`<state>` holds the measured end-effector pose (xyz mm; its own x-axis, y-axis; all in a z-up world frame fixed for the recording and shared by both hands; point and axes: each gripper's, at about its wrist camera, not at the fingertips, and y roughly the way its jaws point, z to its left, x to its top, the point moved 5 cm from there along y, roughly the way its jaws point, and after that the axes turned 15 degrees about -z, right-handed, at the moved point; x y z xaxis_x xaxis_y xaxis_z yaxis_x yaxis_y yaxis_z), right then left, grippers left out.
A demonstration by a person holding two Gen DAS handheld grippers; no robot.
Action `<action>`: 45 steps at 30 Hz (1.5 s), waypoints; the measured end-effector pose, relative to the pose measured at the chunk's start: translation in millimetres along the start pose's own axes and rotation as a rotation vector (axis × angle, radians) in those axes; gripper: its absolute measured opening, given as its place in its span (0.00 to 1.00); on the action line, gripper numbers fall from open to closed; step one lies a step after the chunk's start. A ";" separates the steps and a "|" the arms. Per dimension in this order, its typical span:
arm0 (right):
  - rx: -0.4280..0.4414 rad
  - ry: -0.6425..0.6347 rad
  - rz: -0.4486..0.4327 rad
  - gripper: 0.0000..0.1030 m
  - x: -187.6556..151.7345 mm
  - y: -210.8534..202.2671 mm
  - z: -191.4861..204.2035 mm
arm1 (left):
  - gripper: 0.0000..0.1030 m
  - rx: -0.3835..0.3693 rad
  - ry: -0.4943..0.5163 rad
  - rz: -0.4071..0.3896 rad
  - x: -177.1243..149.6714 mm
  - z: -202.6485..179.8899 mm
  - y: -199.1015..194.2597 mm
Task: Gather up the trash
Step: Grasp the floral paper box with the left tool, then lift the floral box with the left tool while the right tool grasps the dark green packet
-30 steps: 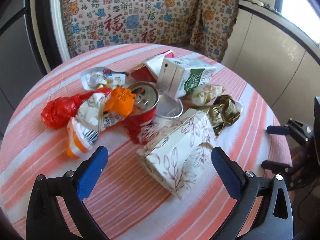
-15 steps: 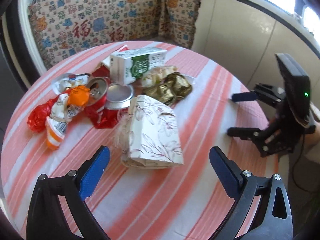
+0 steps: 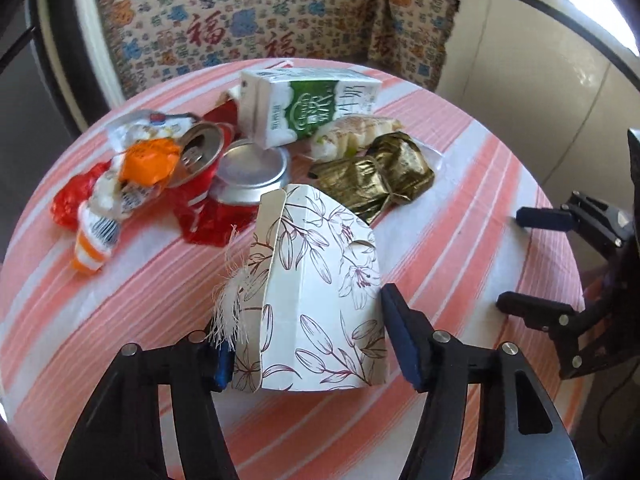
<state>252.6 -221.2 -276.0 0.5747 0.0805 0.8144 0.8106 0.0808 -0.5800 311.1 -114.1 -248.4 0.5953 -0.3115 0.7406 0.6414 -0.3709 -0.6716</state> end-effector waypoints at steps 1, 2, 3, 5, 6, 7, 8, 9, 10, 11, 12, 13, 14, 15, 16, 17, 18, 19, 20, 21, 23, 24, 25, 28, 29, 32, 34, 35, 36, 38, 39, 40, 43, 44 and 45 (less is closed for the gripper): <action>0.001 0.000 0.003 0.81 0.0 -0.2 -0.2 | 0.62 0.017 -0.030 -0.009 -4.4 3.0 -7.1; 0.003 -0.001 0.007 0.81 0.2 0.0 -0.2 | 0.62 0.045 -0.050 -0.022 -9.1 6.1 -14.7; 0.006 -0.001 0.011 0.81 0.4 0.4 -0.9 | 0.62 0.078 -0.069 -0.029 -14.6 9.3 -23.2; 0.013 -0.003 0.017 0.81 0.7 1.0 -1.1 | 0.63 0.158 -0.110 -0.047 -25.3 18.8 -40.7; 0.018 -0.006 0.020 0.81 0.7 1.0 -1.3 | 0.63 0.195 -0.128 -0.054 -30.0 24.0 -48.0; 0.024 -0.009 0.024 0.81 0.8 1.1 -1.4 | 0.63 0.230 -0.140 -0.063 -34.2 28.8 -53.6; 0.030 -0.013 0.029 0.82 1.3 1.9 -1.6 | 0.63 0.266 -0.148 -0.068 -38.7 33.7 -57.2; 0.036 -0.016 0.034 0.82 2.3 3.2 -1.9 | 0.63 0.288 -0.155 -0.063 -43.2 37.7 -57.4; 0.044 -0.021 0.038 0.82 5.1 6.8 -2.4 | 0.63 0.298 -0.172 -0.050 -47.2 42.0 -54.5; 0.054 -0.023 0.043 0.82 8.5 11.3 -2.3 | 0.65 0.300 -0.198 -0.040 -50.9 45.7 -51.9; 0.063 -0.020 0.051 0.82 13.2 17.4 -3.5 | 0.67 0.305 -0.211 -0.061 -51.3 47.8 -53.1; 0.077 -0.003 0.058 0.82 20.2 24.7 -6.2 | 0.69 0.306 -0.218 -0.057 -51.6 48.5 -52.1; 0.095 0.026 0.059 0.82 27.4 31.0 -10.0 | 0.71 0.308 -0.219 -0.061 -51.4 49.1 -51.5; 0.107 0.049 0.054 0.81 34.4 36.8 -13.1 | 0.72 0.316 -0.220 -0.063 -51.9 49.1 -50.5; 0.107 0.061 0.050 0.81 41.9 43.5 -15.8 | 0.72 0.324 -0.221 -0.064 -53.9 49.2 -50.3; 0.105 0.062 0.046 0.81 47.5 48.8 -17.8 | 0.74 0.330 -0.218 -0.066 -54.8 49.6 -50.4; 0.105 0.059 0.038 0.81 52.9 53.3 -18.7 | 0.75 0.338 -0.216 -0.063 -56.0 50.7 -50.8; 0.111 0.054 0.031 0.81 58.8 59.1 -18.2 | 0.76 0.344 -0.216 -0.061 -56.2 52.0 -50.9; 0.118 0.050 0.031 0.80 62.6 63.5 -17.1 | 0.78 0.346 -0.219 -0.057 -56.9 53.5 -51.8; 0.131 0.045 0.030 0.78 65.4 67.5 -13.8 | 0.80 0.351 -0.222 -0.053 -58.4 54.3 -53.3; 0.204 0.019 0.044 0.57 69.1 72.3 2.7 | 0.80 0.363 -0.236 -0.046 -59.0 60.0 -55.6; 0.253 0.008 0.058 0.52 68.5 71.1 13.0 | 0.80 0.369 -0.246 -0.043 -59.5 63.7 -57.1; 0.327 0.002 0.082 0.50 65.1 65.4 26.8 | 0.80 0.375 -0.257 -0.041 -59.6 66.7 -58.6; 0.513 0.024 0.161 0.50 47.6 38.0 58.3 | 0.80 0.372 -0.295 -0.036 -60.4 75.7 -63.0; 0.522 0.015 0.175 0.50 42.4 29.7 64.0 | 0.80 0.368 -0.303 -0.037 -61.4 76.7 -64.8; 0.505 -0.027 0.180 0.51 38.2 14.7 69.4 | 0.79 0.362 -0.302 -0.046 -59.8 77.4 -68.7; 0.426 -0.094 0.143 0.55 48.1 13.2 66.1 | 0.79 0.353 -0.294 -0.060 -57.8 75.0 -72.4; 0.371 -0.140 0.113 0.56 57.1 15.0 63.5 | 0.79 0.342 -0.293 -0.070 -56.3 73.5 -74.6; 0.339 -0.162 0.092 0.56 67.4 18.7 59.1 | 0.79 0.329 -0.293 -0.079 -54.7 73.4 -76.5; 0.323 -0.184 0.079 0.56 86.2 29.5 57.3 | 0.79 0.293 -0.293 -0.079 -52.5 73.9 -76.0; 0.324 -0.202 0.087 0.56 92.3 36.7 59.1 | 0.79 0.277 -0.293 -0.071 -53.3 74.1 -74.7; 0.332 -0.228 0.113 0.56 95.4 46.7 63.7 | 0.79 0.268 -0.289 -0.062 -54.2 74.3 -73.4; 0.338 -0.303 0.229 0.56 89.9 82.2 76.8 | 0.78 0.245 -0.265 -0.053 -53.6 72.8 -72.4; 0.329 -0.319 0.261 0.56 87.8 91.3 78.4 | 0.78 0.236 -0.261 -0.056 -52.7 71.6 -73.5; 0.313 -0.337 0.283 0.57 84.7 96.5 78.8 | 0.78 0.225 -0.259 -0.057 -52.0 71.2 -73.6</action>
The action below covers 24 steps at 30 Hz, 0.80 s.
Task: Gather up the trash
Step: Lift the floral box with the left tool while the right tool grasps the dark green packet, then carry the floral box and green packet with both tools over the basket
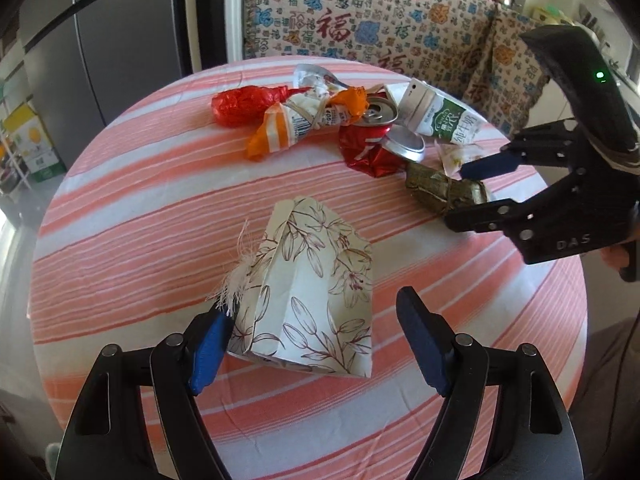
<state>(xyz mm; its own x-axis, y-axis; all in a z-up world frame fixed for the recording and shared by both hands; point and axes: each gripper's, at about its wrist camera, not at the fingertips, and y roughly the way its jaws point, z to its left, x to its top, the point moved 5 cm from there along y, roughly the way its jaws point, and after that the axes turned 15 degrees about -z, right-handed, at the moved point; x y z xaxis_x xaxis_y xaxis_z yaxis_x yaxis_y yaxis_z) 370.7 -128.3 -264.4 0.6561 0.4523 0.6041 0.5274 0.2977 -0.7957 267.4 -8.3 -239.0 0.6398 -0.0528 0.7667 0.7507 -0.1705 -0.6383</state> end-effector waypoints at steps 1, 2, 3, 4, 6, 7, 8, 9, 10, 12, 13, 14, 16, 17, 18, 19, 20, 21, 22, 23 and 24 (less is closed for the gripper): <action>-0.010 -0.016 0.027 0.58 0.0 5.4 -0.3 | 0.76 -0.005 0.002 0.002 0.4 0.3 0.5; -0.018 -0.027 0.048 0.57 -0.7 9.0 -1.1 | 0.67 -0.003 0.003 0.007 0.6 1.0 1.5; -0.021 -0.025 0.058 0.53 -1.1 8.7 -3.0 | 0.53 0.003 0.006 0.013 0.2 1.7 2.4; -0.017 -0.014 0.063 0.47 -1.9 6.6 -3.7 | 0.48 0.008 0.004 0.015 0.3 3.3 2.5; -0.002 0.011 0.065 0.45 -3.3 1.1 -3.6 | 0.41 -0.009 -0.028 0.007 2.7 7.3 -0.9; -0.004 0.020 0.059 0.44 -5.2 -5.5 -3.5 | 0.41 -0.016 -0.041 0.005 3.0 9.0 -2.0; -0.013 0.028 0.056 0.43 -7.2 -9.7 -4.6 | 0.40 -0.015 -0.053 0.003 3.1 10.6 -2.5; -0.021 0.039 0.051 0.43 -8.2 -14.7 -7.0 | 0.39 -0.015 -0.067 0.004 2.8 11.9 -2.7; -0.022 0.064 0.040 0.42 -9.8 -20.0 -8.6 | 0.39 -0.015 -0.077 0.005 2.4 12.3 -2.8; -0.015 0.114 0.017 0.42 -12.3 -29.6 -12.5 | 0.38 -0.015 -0.097 0.001 2.0 12.2 -4.2; -0.015 0.133 0.002 0.42 -15.5 -36.7 -12.3 | 0.38 -0.019 -0.105 -0.002 2.4 10.8 -5.3; -0.020 0.148 -0.013 0.42 -19.1 -43.6 -12.9 | 0.38 -0.025 -0.114 -0.007 3.0 8.8 -6.5; -0.029 0.178 -0.034 0.42 -26.5 -54.3 -14.1 | 0.38 -0.037 -0.125 -0.016 5.1 2.4 -8.2; -0.026 0.198 -0.045 0.42 -31.0 -59.9 -15.1 | 0.38 -0.040 -0.122 -0.021 6.2 -2.0 -8.5; -0.027 0.216 -0.058 0.42 -35.7 -65.5 -16.6 | 0.38 -0.041 -0.115 -0.024 6.8 -7.2 -8.8; -0.034 0.233 -0.068 0.42 -39.9 -69.7 -18.9 | 0.37 -0.043 -0.110 -0.028 7.3 -11.5 -9.3; -0.042 0.253 -0.077 0.42 -44.9 -74.0 -21.5 | 0.37 -0.046 -0.108 -0.029 7.4 -15.9 -9.4; -0.049 0.274 -0.087 0.42 -49.2 -77.5 -24.2 | 0.37 -0.051 -0.107 -0.031 7.3 -20.4 -9.5; -0.053 0.298 -0.098 0.42 -53.9 -81.3 -28.7 | 0.37 -0.054 -0.107 -0.032 7.5 -24.0 -9.7; -0.053 0.326 -0.108 0.42 -58.0 -84.2 -33.9 | 0.37 -0.055 -0.106 -0.033 7.0 -27.6 -9.8; -0.050 0.356 -0.120 0.42 -63.4 -88.3 -38.2 | 0.37 -0.054 -0.107 -0.034 6.2 -30.9 -10.0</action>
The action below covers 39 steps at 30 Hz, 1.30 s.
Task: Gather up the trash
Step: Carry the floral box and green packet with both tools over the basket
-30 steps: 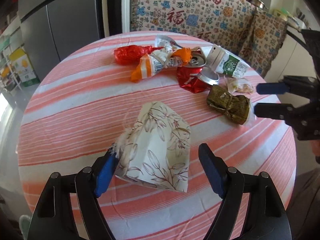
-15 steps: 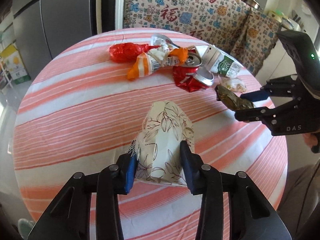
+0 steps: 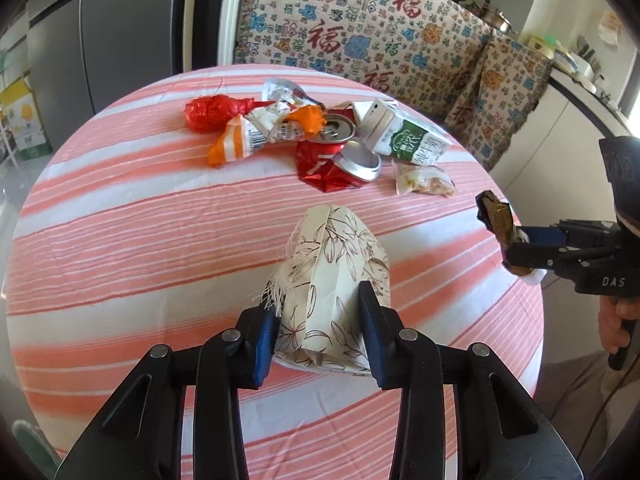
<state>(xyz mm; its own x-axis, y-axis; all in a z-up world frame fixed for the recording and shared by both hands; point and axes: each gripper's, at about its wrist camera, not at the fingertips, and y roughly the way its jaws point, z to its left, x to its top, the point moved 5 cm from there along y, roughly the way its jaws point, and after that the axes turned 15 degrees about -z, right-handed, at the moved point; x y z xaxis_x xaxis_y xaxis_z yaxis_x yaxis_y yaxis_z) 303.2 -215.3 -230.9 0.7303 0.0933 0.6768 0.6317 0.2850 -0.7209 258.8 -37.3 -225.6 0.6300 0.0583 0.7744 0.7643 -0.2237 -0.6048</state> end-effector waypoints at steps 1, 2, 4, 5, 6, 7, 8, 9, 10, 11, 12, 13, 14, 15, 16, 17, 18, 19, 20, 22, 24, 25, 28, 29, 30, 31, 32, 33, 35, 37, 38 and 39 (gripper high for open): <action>0.003 0.024 -0.007 0.42 -3.3 -5.3 -4.4 | 0.37 0.000 -0.003 -0.001 -1.2 -2.8 -0.4; 0.003 0.049 -0.015 0.42 -6.0 -9.3 -9.6 | 0.37 -0.006 -0.009 0.000 -2.3 -5.9 -0.7; 0.000 0.078 -0.026 0.42 -10.0 -14.6 -17.3 | 0.37 -0.015 -0.015 0.000 -3.5 -14.6 -1.3; -0.005 0.087 -0.031 0.42 -12.2 -17.6 -21.4 | 0.37 -0.018 -0.011 -0.003 -4.3 -20.9 -2.0; -0.009 0.096 -0.036 0.42 -14.3 -20.5 -25.5 | 0.37 -0.026 -0.005 -0.005 -4.4 -28.0 -2.6; -0.012 0.110 -0.042 0.42 -16.2 -23.5 -30.0 | 0.37 -0.032 -0.001 -0.007 -4.3 -34.8 -2.9; -0.015 0.126 -0.046 0.42 -18.4 -27.3 -35.5 | 0.37 -0.039 0.003 -0.008 -4.1 -42.1 -2.6; -0.020 0.138 -0.049 0.42 -20.0 -30.3 -42.0 | 0.37 -0.047 0.005 -0.007 -3.5 -49.8 -2.2; -0.030 0.149 -0.055 0.42 -20.7 -33.7 -48.9 | 0.37 -0.058 0.008 -0.007 -2.5 -58.2 -2.0; -0.042 0.162 -0.065 0.42 -21.5 -38.6 -56.6 | 0.37 -0.070 0.010 -0.007 -1.1 -67.1 -1.7; -0.051 0.178 -0.073 0.42 -22.0 -44.0 -64.2 | 0.37 -0.086 0.015 -0.009 1.0 -77.5 -1.4; -0.058 0.191 -0.080 0.42 -22.7 -48.4 -72.2 | 0.37 -0.103 0.023 -0.012 3.9 -89.1 -1.0; -0.073 0.204 -0.091 0.42 -23.4 -54.7 -81.4 | 0.37 -0.119 0.034 -0.015 6.5 -101.1 -0.1; -0.088 0.215 -0.100 0.42 -24.5 -61.6 -89.9 | 0.37 -0.138 0.045 -0.019 9.3 -114.6 0.9; -0.105 0.226 -0.108 0.42 -26.4 -68.4 -99.1 | 0.37 -0.157 0.054 -0.020 11.8 -127.6 2.4; -0.123 0.239 -0.114 0.42 -29.1 -75.5 -109.7 | 0.37 -0.177 0.062 -0.018 13.9 -141.4 5.3; -0.144 0.253 -0.118 0.42 -32.4 -82.2 -120.6 | 0.37 -0.195 0.069 -0.016 15.6 -154.8 8.1; -0.165 0.266 -0.120 0.42 -35.7 -88.2 -131.8 | 0.37 -0.213 0.077 -0.012 17.5 -169.5 11.5; -0.183 0.279 -0.122 0.42 -39.2 -93.9 -141.5 | 0.37 -0.232 0.086 -0.007 18.9 -184.2 14.8; -0.217 0.310 -0.126 0.42 -46.3 -104.0 -160.5 | 0.37 -0.270 0.106 0.004 20.5 -214.4 22.1; -0.257 0.341 -0.125 0.42 -56.2 -113.8 -181.0 | 0.37 -0.308 0.131 0.017 19.8 -246.0 29.7; -0.274 0.353 -0.124 0.42 -61.3 -117.6 -189.3 | 0.37 -0.325 0.143 0.024 19.0 -260.3 32.2; -0.318 0.409 -0.118 0.42 -78.0 -127.3 -218.0 | 0.37 -0.364 0.182 0.048 12.2 -303.7 47.0; -0.332 0.431 -0.113 0.42 -84.9 -128.9 -228.0 | 0.37 -0.374 0.193 0.058 9.0 -315.8 52.6; -0.342 0.455 -0.110 0.42 -91.3 -129.7 -237.6 | 0.37 -0.379 0.203 0.068 5.7 -326.6 59.8; -0.350 0.478 -0.108 0.42 -97.4 -130.3 -246.8 | 0.37 -0.382 0.212 0.078 2.0 -336.5 66.4; -0.358 0.497 -0.106 0.42 -102.8 -131.6 -255.5 | 0.37 -0.383 0.220 0.087 -1.9 -345.1 74.0; -0.365 0.513 -0.103 0.42 -108.0 -132.2 -264.3 | 0.37 -0.381 0.226 0.094 -5.9 -352.0 80.5; -0.379 0.542 -0.098 0.42 -117.3 -131.3 -280.2 | 0.37 -0.370 0.244 0.101 -13.8 -363.3 94.4; -0.388 0.565 -0.092 0.42 -126.8 -129.7 -295.8 | 0.37 -0.366 0.260 0.106 -20.4 -370.8 105.5; -0.388 0.577 -0.091 0.42 -130.8 -127.5 -302.3 | 0.37 -0.365 0.266 0.109 -23.4 -374.9 109.8; -0.386 0.587 -0.089 0.42 -134.5 -125.1 -307.5 | 0.37 -0.361 0.271 0.112 -26.7 -378.8 115.5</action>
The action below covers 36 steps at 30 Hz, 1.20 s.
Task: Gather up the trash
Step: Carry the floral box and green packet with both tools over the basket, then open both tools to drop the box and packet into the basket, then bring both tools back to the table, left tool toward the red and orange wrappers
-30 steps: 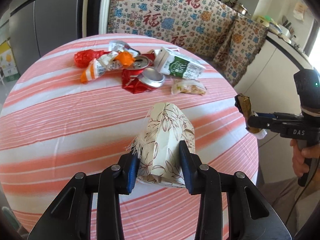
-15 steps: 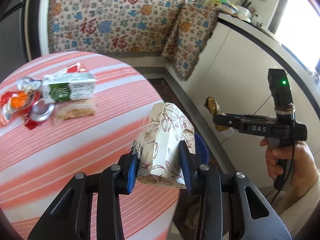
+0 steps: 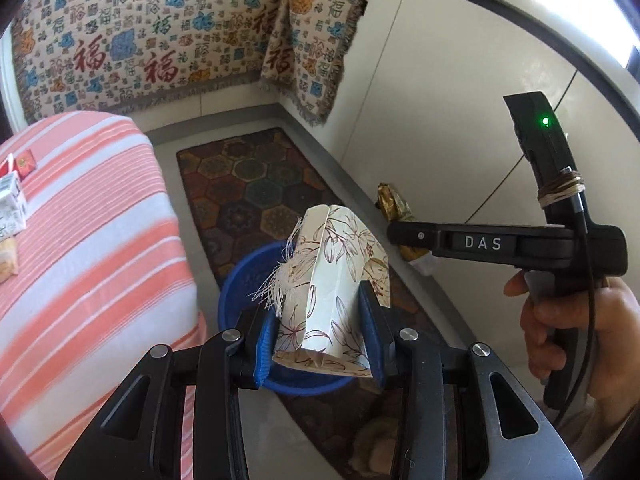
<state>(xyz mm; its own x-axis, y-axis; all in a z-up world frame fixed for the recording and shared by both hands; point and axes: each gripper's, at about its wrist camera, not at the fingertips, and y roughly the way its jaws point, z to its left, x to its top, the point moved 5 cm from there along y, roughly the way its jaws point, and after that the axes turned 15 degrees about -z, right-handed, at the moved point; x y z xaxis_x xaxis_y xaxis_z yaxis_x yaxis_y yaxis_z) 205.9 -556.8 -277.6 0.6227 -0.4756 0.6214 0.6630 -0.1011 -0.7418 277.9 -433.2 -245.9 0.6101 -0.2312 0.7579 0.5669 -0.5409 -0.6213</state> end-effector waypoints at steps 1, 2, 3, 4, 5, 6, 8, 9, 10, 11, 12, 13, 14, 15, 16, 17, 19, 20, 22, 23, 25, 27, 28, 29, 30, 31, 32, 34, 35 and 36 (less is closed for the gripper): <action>-0.002 0.008 0.009 0.42 -0.9 5.5 -5.4 | 0.37 0.004 0.003 0.005 -1.6 -2.2 7.0; -0.003 0.014 0.015 0.42 -1.9 10.0 -9.5 | 0.37 0.007 0.004 0.010 -3.4 -3.1 12.9; -0.001 0.020 0.021 0.42 -1.8 14.3 -14.6 | 0.37 0.008 0.004 0.014 -5.5 -3.8 17.3; 0.000 0.025 0.028 0.42 -2.4 18.8 -18.5 | 0.37 0.011 0.006 0.018 -7.2 -5.7 22.9; -0.002 0.031 0.033 0.42 -2.9 23.3 -21.8 | 0.38 0.017 0.011 0.023 -11.0 -7.0 24.9; -0.001 0.035 0.039 0.42 -3.6 27.5 -25.0 | 0.38 0.022 0.016 0.028 -13.3 -7.6 29.1; -0.001 0.048 0.049 0.43 -4.3 35.5 -31.1 | 0.38 0.035 0.025 0.039 -17.3 -7.2 40.4; -0.003 0.050 0.053 0.43 -4.5 38.7 -33.9 | 0.38 0.041 0.028 0.045 -19.9 -7.1 44.7; -0.001 0.056 0.056 0.43 -4.6 42.4 -36.1 | 0.38 0.045 0.031 0.051 -22.4 -6.9 49.1; 0.004 0.067 0.058 0.44 -4.6 45.1 -38.0 | 0.39 0.050 0.035 0.055 -24.8 -7.0 53.4; 0.006 0.077 0.059 0.45 -4.1 47.9 -39.7 | 0.40 0.056 0.040 0.056 -26.6 -7.1 58.0; 0.009 0.088 0.058 0.45 -4.0 51.0 -41.3 | 0.42 0.060 0.045 0.059 -29.1 -7.0 62.5; 0.020 0.100 0.058 0.48 -4.5 54.6 -41.5 | 0.44 0.068 0.048 0.063 -30.6 -6.1 67.5; 0.027 0.106 0.066 0.49 -5.6 58.8 -42.4 | 0.51 0.076 0.048 0.070 -32.7 -4.8 72.3; 0.034 0.114 0.073 0.53 -6.2 62.2 -43.0 | 0.58 0.081 0.047 0.076 -34.6 -3.6 75.5; 0.032 0.119 0.076 0.57 -6.8 64.6 -43.6 | 0.68 0.088 0.046 0.075 -34.4 -1.5 78.8; 0.026 0.121 0.074 0.57 -5.7 65.3 -43.0 | 0.71 0.099 0.043 0.065 -33.2 0.9 79.4; 0.024 0.121 0.066 0.57 -4.2 63.4 -42.4 | 0.71 0.086 0.029 0.065 -32.0 0.9 76.3; 0.013 0.110 0.030 0.57 1.8 55.9 -41.6 | 0.71 0.070 0.008 0.052 -27.4 0.7 67.8; 0.000 0.099 0.003 0.57 5.8 49.9 -41.4 | 0.72 0.065 0.005 0.037 -23.9 -1.5 59.1; -0.022 0.078 -0.066 0.57 14.0 35.0 -38.4 | 0.76 0.055 0.004 0.001 -16.8 -5.1 40.3; -0.043 0.042 -0.157 0.57 26.2 13.7 -30.9 | 0.79 0.037 -0.007 -0.034 -9.3 -7.7 14.5; -0.054 0.022 -0.196 0.57 31.5 4.3 -27.4 | 0.80 0.027 -0.015 -0.048 -5.2 -7.4 0.8; -0.065 -0.005 -0.247 0.57 36.4 -7.6 -21.1 | 0.83 0.023 -0.023 -0.056 -2.4 -6.1 -14.5; -0.071 -0.032 -0.289 0.57 40.5 -18.0 -14.4 | 0.84 0.024 -0.030 -0.063 1.3 -2.9 -27.6; -0.075 -0.062 -0.330 0.58 44.2 -27.8 -6.3 | 0.85 0.029 -0.039 -0.071 3.0 1.8 -43.8; -0.082 -0.093 -0.367 0.59 47.6 -36.5 2.5 | 0.87 0.038 -0.048 -0.070 5.0 7.0 -54.5; -0.085 -0.146 -0.422 0.61 50.2 -49.2 21.0 | 0.88 0.066 -0.063 -0.070 4.5 21.8 -81.1; -0.075 -0.168 -0.441 0.61 50.5 -54.3 31.9 | 0.88 0.087 -0.069 -0.069 3.1 31.1 -93.9; -0.060 -0.187 -0.454 0.61 50.0 -58.2 42.9 | 0.88 0.118 -0.073 -0.070 -0.4 43.5 -107.5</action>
<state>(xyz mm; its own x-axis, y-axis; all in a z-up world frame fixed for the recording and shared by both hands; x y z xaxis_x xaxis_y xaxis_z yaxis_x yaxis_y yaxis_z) 216.3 -537.2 -192.5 0.3442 -0.2071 0.9158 0.8630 -0.3145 -0.3955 240.8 -339.8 -188.1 0.6030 -0.1350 0.7863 0.6677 -0.4539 -0.5900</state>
